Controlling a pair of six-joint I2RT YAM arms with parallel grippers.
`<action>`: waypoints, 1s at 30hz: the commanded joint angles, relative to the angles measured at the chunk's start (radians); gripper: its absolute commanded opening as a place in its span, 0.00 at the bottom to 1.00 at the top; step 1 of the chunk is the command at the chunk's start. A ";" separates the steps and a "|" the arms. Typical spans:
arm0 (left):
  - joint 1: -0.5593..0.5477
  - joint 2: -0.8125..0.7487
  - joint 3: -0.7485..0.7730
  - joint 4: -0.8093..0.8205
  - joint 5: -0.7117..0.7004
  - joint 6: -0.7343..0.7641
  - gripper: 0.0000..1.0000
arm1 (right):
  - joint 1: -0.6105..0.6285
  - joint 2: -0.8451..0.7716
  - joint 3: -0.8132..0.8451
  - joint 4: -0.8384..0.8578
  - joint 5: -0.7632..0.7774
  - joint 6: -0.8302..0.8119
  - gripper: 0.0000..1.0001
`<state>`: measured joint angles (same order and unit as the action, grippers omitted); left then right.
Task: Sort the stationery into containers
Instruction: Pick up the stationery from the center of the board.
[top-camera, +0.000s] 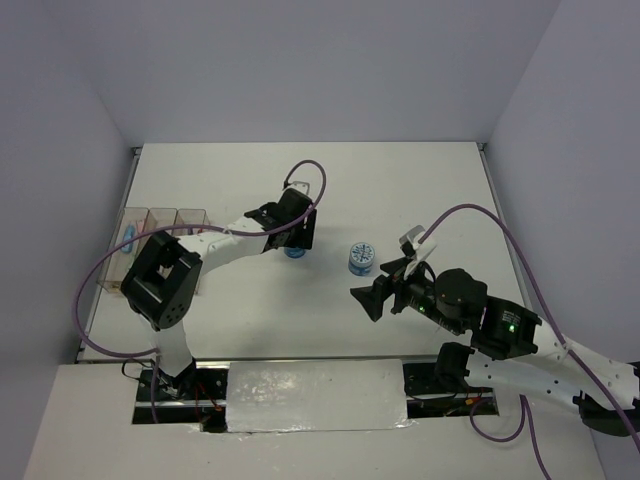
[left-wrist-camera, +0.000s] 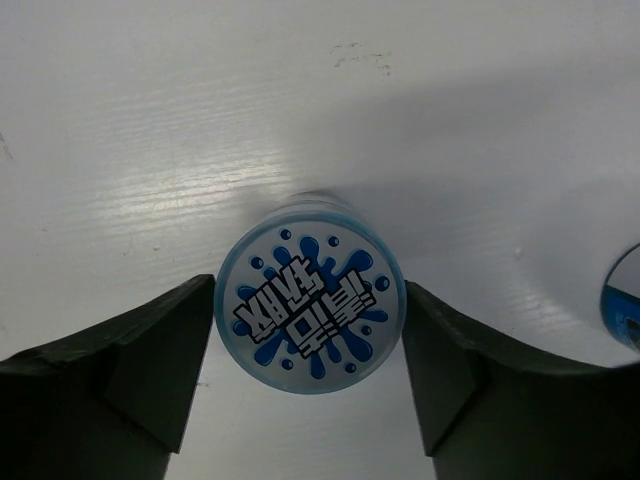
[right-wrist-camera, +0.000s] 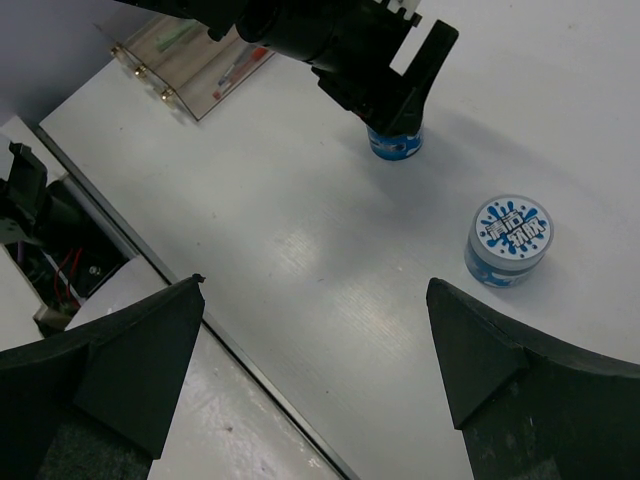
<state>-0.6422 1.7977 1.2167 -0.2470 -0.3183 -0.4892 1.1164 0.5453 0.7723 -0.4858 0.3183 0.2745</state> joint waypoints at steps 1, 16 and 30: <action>-0.002 0.025 0.030 0.031 -0.021 0.032 0.82 | 0.000 -0.002 0.016 0.035 -0.009 -0.014 1.00; 0.106 -0.305 0.070 -0.164 -0.322 -0.044 0.00 | 0.000 -0.025 -0.022 0.053 -0.010 -0.015 1.00; 0.720 -0.264 0.178 -0.382 -0.373 -0.327 0.00 | 0.000 0.047 -0.001 0.098 -0.059 -0.049 1.00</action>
<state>0.0475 1.4643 1.3460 -0.5808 -0.7097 -0.7620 1.1164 0.5648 0.7349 -0.4328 0.2752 0.2478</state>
